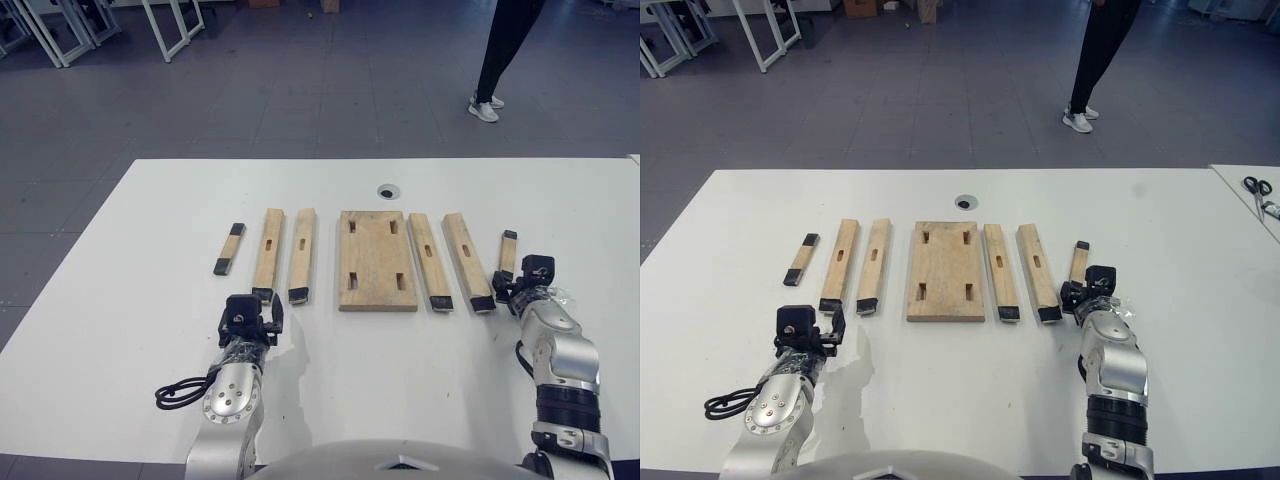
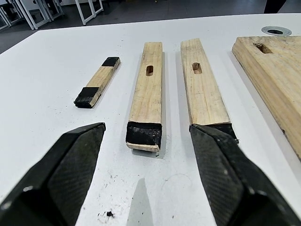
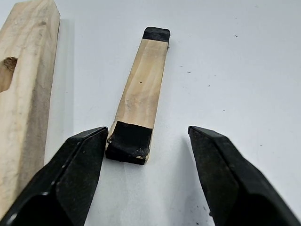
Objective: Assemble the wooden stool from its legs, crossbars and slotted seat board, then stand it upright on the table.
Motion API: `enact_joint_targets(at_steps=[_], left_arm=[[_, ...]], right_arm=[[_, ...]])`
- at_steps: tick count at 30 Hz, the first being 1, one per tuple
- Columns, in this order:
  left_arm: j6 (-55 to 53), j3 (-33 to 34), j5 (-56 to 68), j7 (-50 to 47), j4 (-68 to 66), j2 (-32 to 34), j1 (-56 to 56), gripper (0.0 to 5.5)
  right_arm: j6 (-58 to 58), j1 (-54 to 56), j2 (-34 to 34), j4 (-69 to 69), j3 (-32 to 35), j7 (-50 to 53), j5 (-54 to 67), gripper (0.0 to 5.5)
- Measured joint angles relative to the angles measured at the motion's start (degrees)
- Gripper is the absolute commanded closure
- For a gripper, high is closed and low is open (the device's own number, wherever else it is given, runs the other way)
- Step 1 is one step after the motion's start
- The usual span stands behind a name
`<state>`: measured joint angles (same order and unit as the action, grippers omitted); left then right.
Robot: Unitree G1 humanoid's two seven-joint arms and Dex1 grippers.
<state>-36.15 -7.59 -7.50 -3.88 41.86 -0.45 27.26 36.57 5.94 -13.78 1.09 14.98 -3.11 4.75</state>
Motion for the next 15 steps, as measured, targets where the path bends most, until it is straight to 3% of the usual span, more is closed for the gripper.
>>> enact_joint_targets(at_steps=[8,15], left_arm=[[-1.2,0.17,-0.09,0.0,0.58,-0.18,-0.37,2.2],[-1.87,1.4,0.97,0.08,0.46,-0.82,-1.25,2.2]], right_arm=[[-1.76,0.94,0.1,2.44,-0.32,0.51,0.06,4.17],[-3.84,1.31,0.12,4.44,0.95,1.33,0.17,4.2]])
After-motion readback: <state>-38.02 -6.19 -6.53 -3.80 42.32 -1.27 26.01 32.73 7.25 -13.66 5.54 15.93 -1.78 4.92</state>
